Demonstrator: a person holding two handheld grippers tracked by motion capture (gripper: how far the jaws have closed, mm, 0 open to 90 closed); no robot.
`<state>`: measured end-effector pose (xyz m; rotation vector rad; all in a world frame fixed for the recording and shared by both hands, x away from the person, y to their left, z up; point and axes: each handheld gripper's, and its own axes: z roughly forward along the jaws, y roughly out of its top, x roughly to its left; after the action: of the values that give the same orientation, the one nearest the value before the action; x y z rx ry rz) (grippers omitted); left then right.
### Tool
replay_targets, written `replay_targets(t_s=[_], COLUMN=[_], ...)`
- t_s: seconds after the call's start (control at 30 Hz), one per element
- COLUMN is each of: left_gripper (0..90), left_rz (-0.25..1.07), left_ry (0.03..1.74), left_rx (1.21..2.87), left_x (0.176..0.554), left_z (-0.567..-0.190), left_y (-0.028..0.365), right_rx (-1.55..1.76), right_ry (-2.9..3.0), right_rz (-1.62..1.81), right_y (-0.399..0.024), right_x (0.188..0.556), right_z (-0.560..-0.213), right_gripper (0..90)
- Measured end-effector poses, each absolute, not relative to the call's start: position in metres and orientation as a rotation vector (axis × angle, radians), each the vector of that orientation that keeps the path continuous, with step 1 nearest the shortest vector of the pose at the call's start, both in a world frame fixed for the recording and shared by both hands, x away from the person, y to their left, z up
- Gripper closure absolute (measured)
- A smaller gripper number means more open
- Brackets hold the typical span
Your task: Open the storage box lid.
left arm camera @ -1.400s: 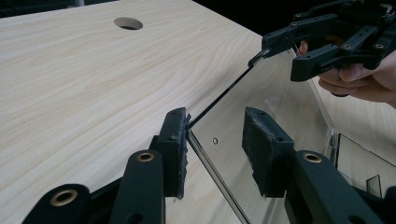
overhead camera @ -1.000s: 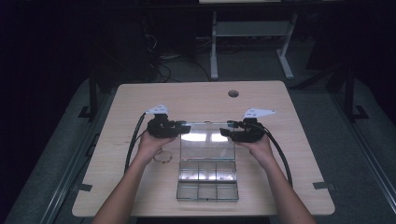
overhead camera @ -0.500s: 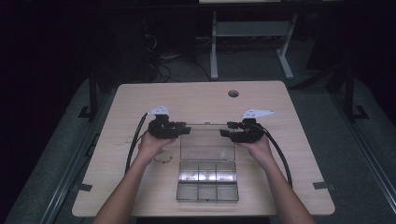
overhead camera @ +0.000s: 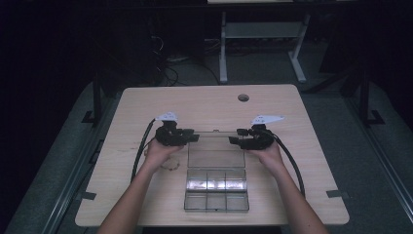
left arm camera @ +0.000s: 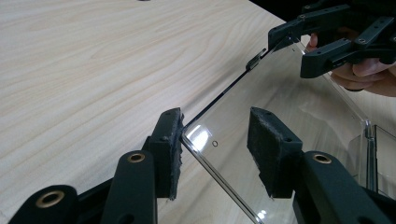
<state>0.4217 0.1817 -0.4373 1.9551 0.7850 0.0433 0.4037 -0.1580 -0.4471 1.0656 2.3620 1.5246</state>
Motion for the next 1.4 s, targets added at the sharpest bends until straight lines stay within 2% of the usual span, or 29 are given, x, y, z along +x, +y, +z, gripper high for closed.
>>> replay_targets(t_s=[1.4], left_gripper=[50.6], left_rz=[0.036], left_ry=[0.819], left_rx=[2.040], left_x=[0.425], left_z=[-0.458], left_y=[0.176], right_rx=[1.156], right_ry=[2.454], right_rz=[1.476], right_y=[-0.156], right_x=[0.412], right_z=[-0.470], right_gripper=[37.7])
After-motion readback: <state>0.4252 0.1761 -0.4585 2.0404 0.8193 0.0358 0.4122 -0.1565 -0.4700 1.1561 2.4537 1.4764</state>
